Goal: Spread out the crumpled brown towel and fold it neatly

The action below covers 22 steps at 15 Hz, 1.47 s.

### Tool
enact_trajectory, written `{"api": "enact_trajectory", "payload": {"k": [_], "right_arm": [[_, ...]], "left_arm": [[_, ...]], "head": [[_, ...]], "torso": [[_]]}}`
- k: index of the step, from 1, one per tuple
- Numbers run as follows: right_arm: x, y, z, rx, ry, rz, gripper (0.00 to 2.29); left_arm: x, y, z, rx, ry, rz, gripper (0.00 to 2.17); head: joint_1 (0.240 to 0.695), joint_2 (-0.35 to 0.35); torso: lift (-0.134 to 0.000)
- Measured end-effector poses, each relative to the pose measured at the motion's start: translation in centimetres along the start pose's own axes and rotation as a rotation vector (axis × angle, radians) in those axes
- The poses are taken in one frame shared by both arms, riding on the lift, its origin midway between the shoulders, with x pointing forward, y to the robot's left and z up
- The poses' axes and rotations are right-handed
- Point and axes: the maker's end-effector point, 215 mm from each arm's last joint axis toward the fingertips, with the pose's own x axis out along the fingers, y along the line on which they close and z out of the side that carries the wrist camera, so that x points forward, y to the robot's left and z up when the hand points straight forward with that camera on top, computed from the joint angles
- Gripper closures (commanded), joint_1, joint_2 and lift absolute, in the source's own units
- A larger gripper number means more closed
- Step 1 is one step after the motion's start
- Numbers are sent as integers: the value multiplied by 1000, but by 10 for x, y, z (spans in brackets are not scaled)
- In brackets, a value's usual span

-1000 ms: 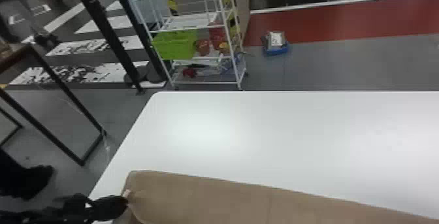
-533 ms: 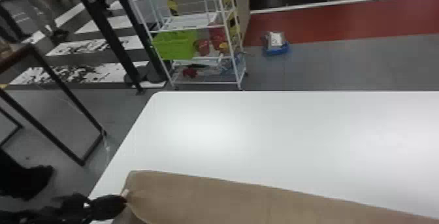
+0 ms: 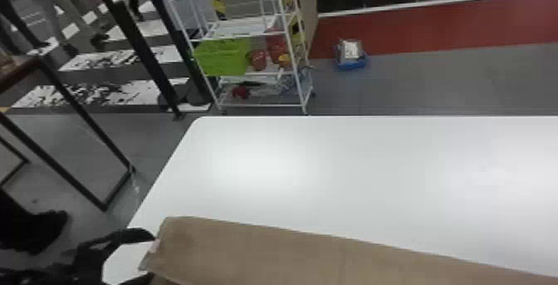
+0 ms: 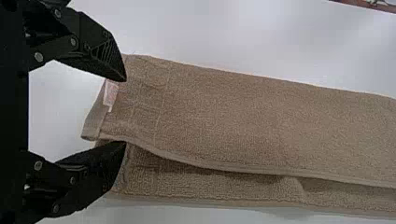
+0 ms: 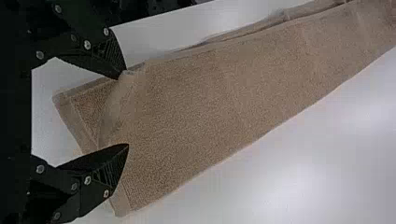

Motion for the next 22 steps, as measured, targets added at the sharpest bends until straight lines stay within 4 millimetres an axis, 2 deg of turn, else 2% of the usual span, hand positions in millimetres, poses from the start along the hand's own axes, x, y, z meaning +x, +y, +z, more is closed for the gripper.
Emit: {"api": "enact_trajectory", "payload": {"k": [6, 9, 12, 13, 15, 17, 20, 22], "right_arm": [[-19, -10, 0, -26, -31, -31, 56], [-16, -6, 1, -18, -55, -17, 39], [-1, 4, 12, -11, -148, 38, 39], [4, 0, 14, 13, -178, 48, 39], [9, -27, 13, 110, -236, 43, 39], [6, -75, 15, 261, -306, -43, 36], [-13, -115, 34, 388, -426, -135, 33], [-25, -130, 38, 426, -459, -176, 33]], "left_arm": [[-14, 9, 3, -16, -6, 43, 56], [-17, 17, 2, -20, -7, 80, 60], [-39, 48, -2, -105, -82, 222, 90], [-49, 63, -4, -153, -127, 297, 97], [-63, 88, -15, -277, -198, 441, 97], [-65, 102, -34, -438, -238, 536, 157], [-57, 106, -61, -657, -249, 593, 397], [-47, 99, -80, -869, -258, 587, 410]], "head": [[695, 350], [695, 350], [695, 350], [695, 350], [695, 350], [695, 350], [695, 350], [695, 350]], "torso": [[-122], [-122], [-122], [-122], [-122], [-122], [-122], [-122]]}}
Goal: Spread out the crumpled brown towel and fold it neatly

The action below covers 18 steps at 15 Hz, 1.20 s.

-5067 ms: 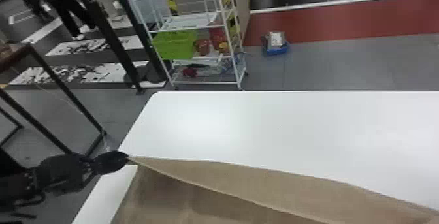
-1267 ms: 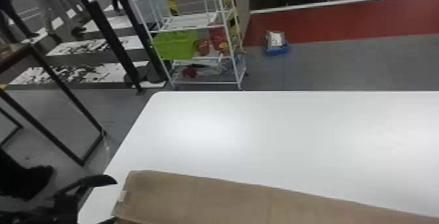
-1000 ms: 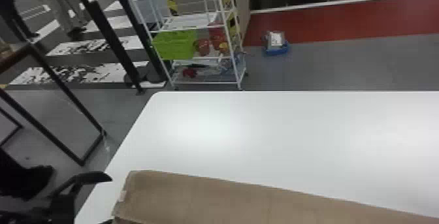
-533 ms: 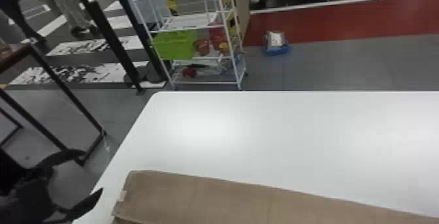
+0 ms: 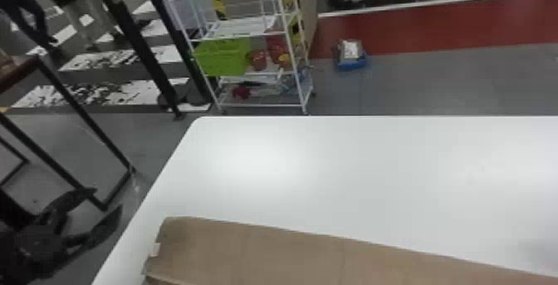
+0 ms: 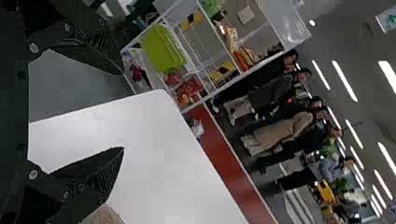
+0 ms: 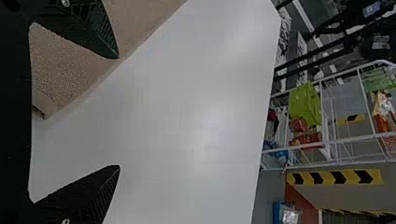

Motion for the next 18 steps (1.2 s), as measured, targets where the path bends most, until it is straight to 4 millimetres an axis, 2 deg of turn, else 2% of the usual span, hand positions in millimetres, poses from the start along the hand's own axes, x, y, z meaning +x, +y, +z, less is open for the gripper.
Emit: {"api": "enact_trajectory", "payload": {"k": [2, 4, 6, 10, 14, 18], "right_arm": [[-5, -6, 5, 3, -12, -17, 33], [-10, -9, 7, -4, -12, -26, 36], [-14, -13, 8, -17, -6, -37, 43], [-38, -30, -9, -16, -12, -98, 46], [-29, -26, -4, -31, -16, -82, 46], [-27, -24, -5, -40, -15, -76, 46]], "left_arm": [[-2, -4, -26, -253, 55, 17, 410], [-8, -23, -54, -429, 150, 10, 414], [-19, -46, -68, -514, 236, -28, 414], [-25, -84, -67, -608, 339, -116, 414], [-28, -96, -68, -644, 374, -141, 414], [-28, -106, -77, -640, 427, -157, 421]], "head": [[695, 350], [695, 350], [695, 350], [695, 350], [695, 350], [695, 350]], "torso": [[-122], [-122], [-122], [-122], [-122], [-122]]}}
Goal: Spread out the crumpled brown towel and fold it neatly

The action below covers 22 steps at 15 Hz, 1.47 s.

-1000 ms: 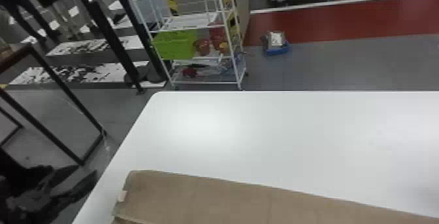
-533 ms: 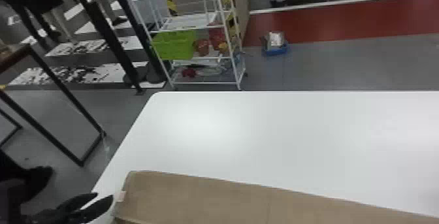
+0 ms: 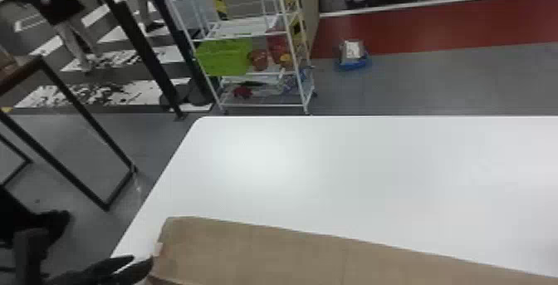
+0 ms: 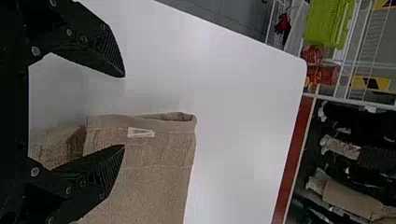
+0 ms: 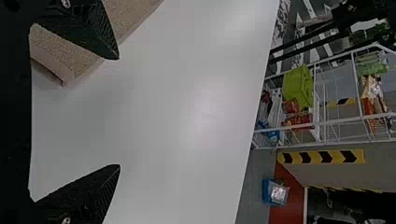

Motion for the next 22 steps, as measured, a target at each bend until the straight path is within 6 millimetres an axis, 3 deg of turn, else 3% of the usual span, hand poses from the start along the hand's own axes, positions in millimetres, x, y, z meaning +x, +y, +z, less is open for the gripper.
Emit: {"api": "enact_trajectory", "payload": {"k": [2, 4, 7, 11, 12, 14, 22], "right_arm": [[0, 1, -3, -4, 1, 1, 46], [0, 1, -4, -10, -1, 3, 46], [1, 2, -7, -12, 1, 8, 46], [2, 1, -8, -15, 0, 8, 46], [3, 0, -9, -15, 0, 8, 46], [3, 0, -11, -16, 0, 9, 46], [8, -2, -16, -34, 3, 19, 46]], "left_arm": [[3, -1, -4, 4, 19, -2, 603], [4, 1, -5, 6, 27, 1, 606], [5, 2, -4, 12, 28, -1, 1075], [4, -4, -5, 18, 32, -27, 1069], [4, -5, -5, 20, 35, -28, 947], [3, -3, -5, 23, 35, -24, 491], [2, -3, -11, 27, 45, -13, 498]], "head": [[695, 350], [695, 350], [695, 350], [695, 347], [695, 345], [695, 346], [695, 350]], "torso": [[-122], [-122], [-122], [-122], [-122], [-122], [-122]]}}
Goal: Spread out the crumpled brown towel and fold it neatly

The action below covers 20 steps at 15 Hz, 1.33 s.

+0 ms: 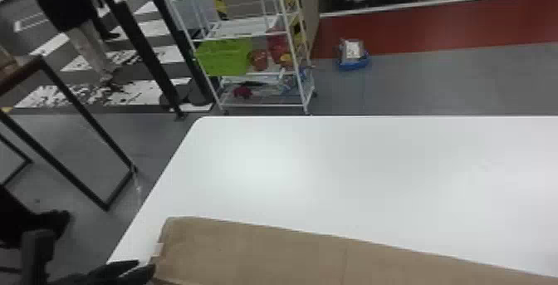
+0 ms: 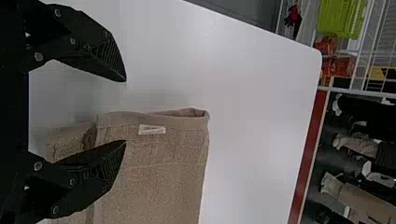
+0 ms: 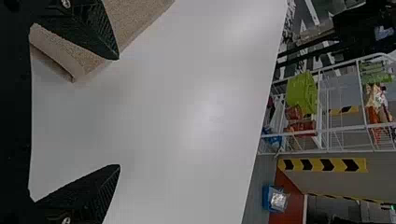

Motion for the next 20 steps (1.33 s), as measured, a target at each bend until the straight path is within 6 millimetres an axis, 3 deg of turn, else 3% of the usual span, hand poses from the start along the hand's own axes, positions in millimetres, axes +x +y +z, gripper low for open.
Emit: {"api": "enact_trajectory", "payload": {"k": [1, 3, 7, 14, 20], "right_arm": [[0, 0, 0, 0, 0, 1, 46], [1, 0, -1, 0, 0, 2, 46], [4, 2, -1, -4, 0, 9, 46], [8, 2, -3, -12, -1, 15, 46], [15, 3, -6, -33, 4, 29, 46]], "left_arm": [[1, 1, -1, 5, 6, 2, 515], [2, 2, -2, 15, 13, 7, 1072], [0, 1, 1, 27, 13, 5, 1713], [-20, -6, 17, 58, -14, -1, 1713], [-36, -24, 2, 59, 26, -21, 1717]], "head": [[695, 350], [695, 350], [695, 350], [695, 350], [695, 350]], "torso": [[-122], [-122], [-122], [-122], [-122]]}}
